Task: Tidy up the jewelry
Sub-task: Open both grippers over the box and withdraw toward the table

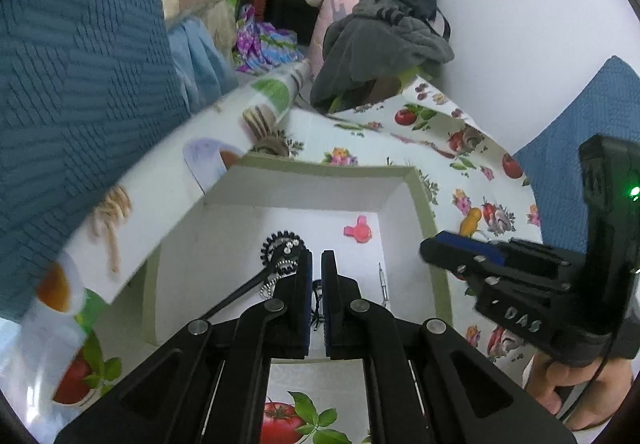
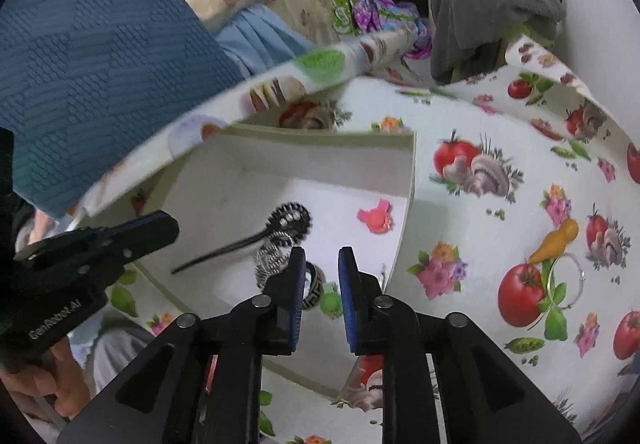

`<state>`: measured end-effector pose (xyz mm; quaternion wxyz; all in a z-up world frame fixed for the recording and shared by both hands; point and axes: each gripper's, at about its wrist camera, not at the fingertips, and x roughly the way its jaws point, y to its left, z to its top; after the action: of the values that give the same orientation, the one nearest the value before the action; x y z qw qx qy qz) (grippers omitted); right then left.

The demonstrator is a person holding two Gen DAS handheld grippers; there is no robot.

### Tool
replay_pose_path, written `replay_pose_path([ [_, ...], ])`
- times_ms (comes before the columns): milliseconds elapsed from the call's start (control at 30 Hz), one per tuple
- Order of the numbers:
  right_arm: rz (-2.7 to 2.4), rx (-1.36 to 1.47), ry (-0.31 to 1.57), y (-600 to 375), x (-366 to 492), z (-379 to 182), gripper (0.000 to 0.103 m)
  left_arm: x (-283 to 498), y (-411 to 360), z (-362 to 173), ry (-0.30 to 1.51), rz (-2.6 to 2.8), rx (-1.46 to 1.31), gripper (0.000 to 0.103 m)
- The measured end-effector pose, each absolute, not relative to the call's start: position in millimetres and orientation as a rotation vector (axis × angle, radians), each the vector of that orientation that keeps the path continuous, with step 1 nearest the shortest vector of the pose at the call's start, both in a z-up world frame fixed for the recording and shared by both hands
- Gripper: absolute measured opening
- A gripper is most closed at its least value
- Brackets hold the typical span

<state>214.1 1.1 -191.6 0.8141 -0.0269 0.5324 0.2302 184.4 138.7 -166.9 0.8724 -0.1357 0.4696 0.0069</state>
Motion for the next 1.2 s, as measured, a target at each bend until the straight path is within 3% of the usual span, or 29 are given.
replay_pose_path([
  [133, 0.512, -0.058, 1.073, -4, 213, -159, 0.015, 181, 132, -143, 0.950, 0.019, -0.274, 0.004],
  [167, 0.514, -0.058, 1.053, -7, 213, -149, 0.015, 179, 129, -136, 0.938, 0.018, -0.271, 0.008],
  [267, 0.519, -0.056, 1.002, -16, 211, -121, 0.015, 175, 119, -115, 0.896, 0.016, -0.265, 0.035],
  [300, 0.519, -0.060, 0.985, -18, 209, -114, 0.015, 175, 117, -110, 0.884, 0.014, -0.267, 0.038],
  [567, 0.467, -0.063, 0.860, -67, 191, -54, 0.015, 179, 71, -75, 0.825, -0.034, -0.258, 0.039],
  [667, 0.438, -0.064, 0.825, -90, 183, -40, 0.015, 180, 54, -69, 0.805, -0.054, -0.247, 0.053],
  [800, 0.399, -0.055, 0.791, -121, 174, -29, 0.015, 179, 28, -62, 0.772, -0.094, -0.219, 0.055],
  [933, 0.359, -0.042, 0.767, -151, 169, -26, 0.016, 181, 0, -62, 0.742, -0.133, -0.199, 0.068],
  [967, 0.345, -0.042, 0.760, -160, 168, -28, 0.022, 183, -8, -65, 0.739, -0.142, -0.194, 0.071],
  [1200, 0.270, -0.004, 0.792, -209, 163, -65, 0.027, 198, -46, -102, 0.788, -0.221, -0.200, 0.071],
])
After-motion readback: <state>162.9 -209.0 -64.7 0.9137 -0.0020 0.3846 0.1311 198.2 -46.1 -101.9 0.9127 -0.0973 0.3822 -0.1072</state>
